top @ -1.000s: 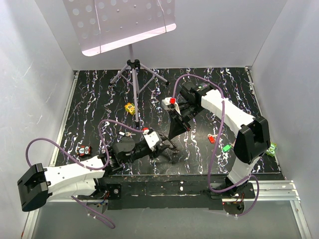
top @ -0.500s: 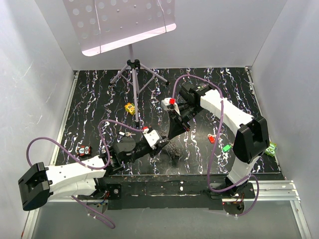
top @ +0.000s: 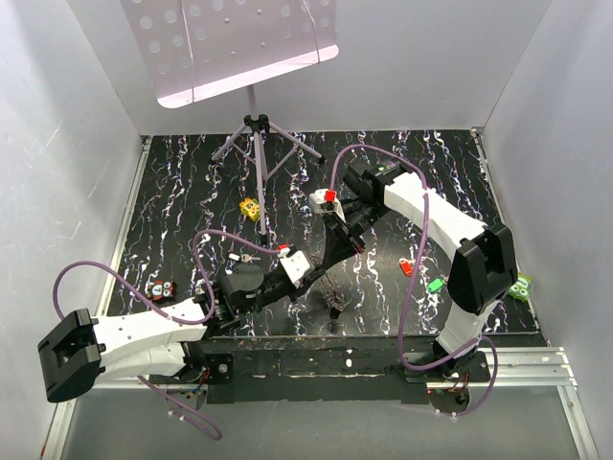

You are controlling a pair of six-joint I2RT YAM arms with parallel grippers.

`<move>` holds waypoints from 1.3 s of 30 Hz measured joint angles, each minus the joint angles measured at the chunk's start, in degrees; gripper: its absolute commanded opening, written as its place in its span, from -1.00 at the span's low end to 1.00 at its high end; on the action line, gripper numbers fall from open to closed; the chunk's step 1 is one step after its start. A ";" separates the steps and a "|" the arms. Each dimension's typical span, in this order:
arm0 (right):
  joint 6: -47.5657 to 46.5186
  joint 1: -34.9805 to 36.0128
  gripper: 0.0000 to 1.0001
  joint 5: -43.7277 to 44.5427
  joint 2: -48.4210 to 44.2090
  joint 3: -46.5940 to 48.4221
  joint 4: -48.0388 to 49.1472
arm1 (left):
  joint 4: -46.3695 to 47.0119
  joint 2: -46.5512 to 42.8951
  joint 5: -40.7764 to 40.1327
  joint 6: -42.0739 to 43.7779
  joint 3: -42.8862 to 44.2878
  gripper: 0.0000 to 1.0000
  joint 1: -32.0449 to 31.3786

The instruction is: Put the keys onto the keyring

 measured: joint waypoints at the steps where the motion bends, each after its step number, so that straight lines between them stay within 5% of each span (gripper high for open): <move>1: 0.00 0.00 -0.97 0.00 0.02 0.00 0.00 | 0.02 0.15 0.13 0.02 0.07 -0.83 0.00; 4: 0.00 -0.02 -0.97 0.04 0.15 0.00 0.02 | 0.02 0.50 0.70 0.02 0.24 -1.00 0.00; 13: 0.13 -0.02 -0.94 0.02 0.26 0.00 0.00 | -0.04 0.28 0.92 -0.28 0.17 -1.00 0.00; 19: 1.40 0.28 -0.40 -1.03 0.26 0.00 -0.02 | 3.17 -3.63 0.92 -1.99 -3.69 -1.00 0.00; 28: 1.64 -1.44 -0.33 -0.52 -0.98 0.00 0.04 | 2.75 -10.80 1.09 -4.85 -6.43 -1.00 0.00; 33: 3.50 -3.19 0.19 1.46 -10.60 -6.51 4.72 | 2.82 -13.42 1.07 -7.17 -7.23 -1.00 0.00; 39: 0.68 -2.97 -0.06 -1.16 -23.02 -16.48 13.03 | 4.15 -15.02 0.96 -9.60 -9.57 -1.00 0.00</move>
